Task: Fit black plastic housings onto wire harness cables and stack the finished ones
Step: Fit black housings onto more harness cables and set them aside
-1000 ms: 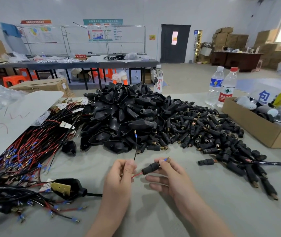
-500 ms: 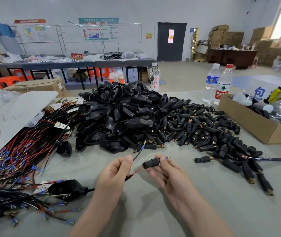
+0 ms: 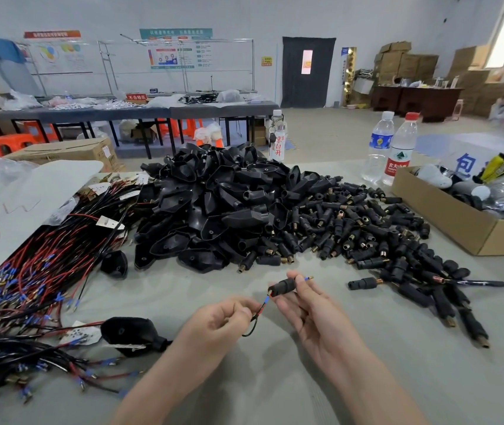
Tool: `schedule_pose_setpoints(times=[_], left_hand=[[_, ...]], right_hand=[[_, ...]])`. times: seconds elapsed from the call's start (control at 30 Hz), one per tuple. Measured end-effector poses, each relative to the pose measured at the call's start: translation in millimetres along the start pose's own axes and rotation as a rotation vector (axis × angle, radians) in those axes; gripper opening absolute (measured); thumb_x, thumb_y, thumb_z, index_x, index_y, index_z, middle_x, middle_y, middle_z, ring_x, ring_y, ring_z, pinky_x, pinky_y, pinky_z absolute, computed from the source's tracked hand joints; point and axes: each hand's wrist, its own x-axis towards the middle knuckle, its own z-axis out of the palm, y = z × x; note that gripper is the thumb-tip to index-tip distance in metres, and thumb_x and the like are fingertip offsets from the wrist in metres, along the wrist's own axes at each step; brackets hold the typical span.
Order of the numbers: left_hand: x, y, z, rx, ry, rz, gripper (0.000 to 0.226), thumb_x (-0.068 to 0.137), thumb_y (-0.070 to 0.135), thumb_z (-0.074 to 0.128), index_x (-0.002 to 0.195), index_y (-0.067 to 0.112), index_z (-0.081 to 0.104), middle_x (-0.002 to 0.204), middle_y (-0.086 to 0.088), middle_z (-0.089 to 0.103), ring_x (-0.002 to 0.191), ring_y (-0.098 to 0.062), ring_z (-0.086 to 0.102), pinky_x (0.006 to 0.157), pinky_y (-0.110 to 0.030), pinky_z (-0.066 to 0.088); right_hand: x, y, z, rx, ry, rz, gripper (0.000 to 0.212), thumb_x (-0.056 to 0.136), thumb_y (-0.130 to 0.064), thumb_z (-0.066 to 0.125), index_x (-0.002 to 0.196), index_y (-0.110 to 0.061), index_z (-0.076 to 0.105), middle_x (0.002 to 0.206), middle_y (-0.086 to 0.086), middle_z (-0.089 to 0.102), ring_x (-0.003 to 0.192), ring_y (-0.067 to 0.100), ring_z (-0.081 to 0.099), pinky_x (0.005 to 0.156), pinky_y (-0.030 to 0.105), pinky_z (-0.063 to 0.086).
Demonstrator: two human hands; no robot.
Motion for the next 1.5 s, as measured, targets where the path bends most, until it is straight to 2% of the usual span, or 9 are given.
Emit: schedule_pose_setpoints(times=[0.13,0.23,0.4,0.53,0.67,0.9,1.07,1.27,1.5], left_hand=[[0.1,-0.3,0.9,0.046,-0.017,-0.022,0.05,0.081,0.041,0.051,0.1,0.001,0.072,0.101,0.015,0.073,0.09,-0.007,0.056,0.079,-0.016,0.041],[0.0,2.3,0.8,0.029,-0.017,-0.032,0.036,0.082,0.042,0.05,0.097,0.022,0.077,0.09,0.006,0.066,0.085,-0.011,0.051,0.078,-0.024,0.038],[0.6,3.1,-1.2,-0.032,0.008,-0.037,0.03,0.087,0.04,0.053,0.092,0.026,0.078,0.09,0.005,0.073,0.087,-0.007,0.063,0.086,-0.019,0.044],[2.2,1.9,0.0,-0.089,0.11,-0.044,0.029,0.102,0.011,0.049,0.093,0.005,0.076,0.092,-0.001,0.078,0.089,-0.01,0.071,0.08,-0.013,0.05],[2.4,1.6,2.7,-0.11,0.182,-0.01,0.027,0.102,0.005,0.046,0.096,-0.008,0.069,0.088,-0.006,0.078,0.081,-0.009,0.072,0.072,-0.011,0.051],[1.6,5.8,9.2,-0.146,0.227,0.005,0.034,0.106,0.017,0.041,0.095,-0.003,0.066,0.089,-0.003,0.078,0.085,-0.015,0.074,0.074,-0.016,0.054],[-4.0,-4.6,9.9,0.304,0.312,0.144,0.022,0.102,0.033,0.045,0.088,0.019,0.056,0.09,0.027,0.071,0.088,-0.001,0.069,0.085,-0.033,0.052],[-6.7,-5.8,10.1,0.346,0.368,0.179,0.013,0.098,0.046,0.044,0.09,0.037,0.051,0.078,0.009,0.069,0.076,-0.013,0.066,0.074,-0.042,0.052],[-4.1,-6.7,13.3,0.324,0.365,0.192,0.012,0.095,0.046,0.051,0.088,0.038,0.057,0.077,0.011,0.068,0.076,-0.01,0.064,0.073,-0.037,0.052]], right_hand=[[-1.0,-1.2,0.9,-0.01,-0.021,-0.007,0.018,0.1,-0.018,0.055,0.108,-0.006,0.065,0.093,0.022,0.072,0.074,0.019,0.075,0.062,0.021,0.059],[-1.8,-2.5,1.8,-0.027,-0.043,-0.009,0.018,0.101,-0.019,0.053,0.11,-0.009,0.065,0.099,0.02,0.075,0.08,0.019,0.076,0.063,0.021,0.059],[-3.0,-6.2,4.0,-0.101,-0.079,-0.042,0.02,0.101,-0.023,0.052,0.114,-0.012,0.064,0.103,0.02,0.075,0.086,0.021,0.076,0.065,0.023,0.059],[-4.5,-6.8,5.1,-0.118,-0.104,-0.069,0.023,0.1,-0.023,0.052,0.116,-0.011,0.064,0.105,0.02,0.075,0.088,0.022,0.076,0.067,0.024,0.059],[-4.9,-2.6,7.4,-0.104,-0.093,-0.069,0.022,0.1,-0.021,0.053,0.116,-0.011,0.064,0.105,0.02,0.075,0.086,0.021,0.076,0.066,0.022,0.059],[2.0,4.0,8.7,0.029,-0.049,-0.025,0.019,0.104,-0.011,0.045,0.109,-0.003,0.062,0.098,0.026,0.074,0.077,0.022,0.076,0.06,0.023,0.059],[3.8,4.6,8.5,0.117,-0.035,0.016,0.02,0.106,-0.008,0.041,0.111,-0.002,0.058,0.106,0.028,0.072,0.092,0.031,0.075,0.065,0.031,0.062],[-0.2,4.1,11.1,0.098,-0.041,0.022,0.019,0.105,-0.009,0.043,0.114,-0.002,0.058,0.108,0.026,0.072,0.093,0.034,0.075,0.064,0.032,0.062],[-4.3,6.8,16.6,0.077,-0.096,0.009,0.019,0.104,-0.009,0.044,0.113,0.0,0.058,0.108,0.023,0.073,0.091,0.031,0.075,0.067,0.029,0.062]])
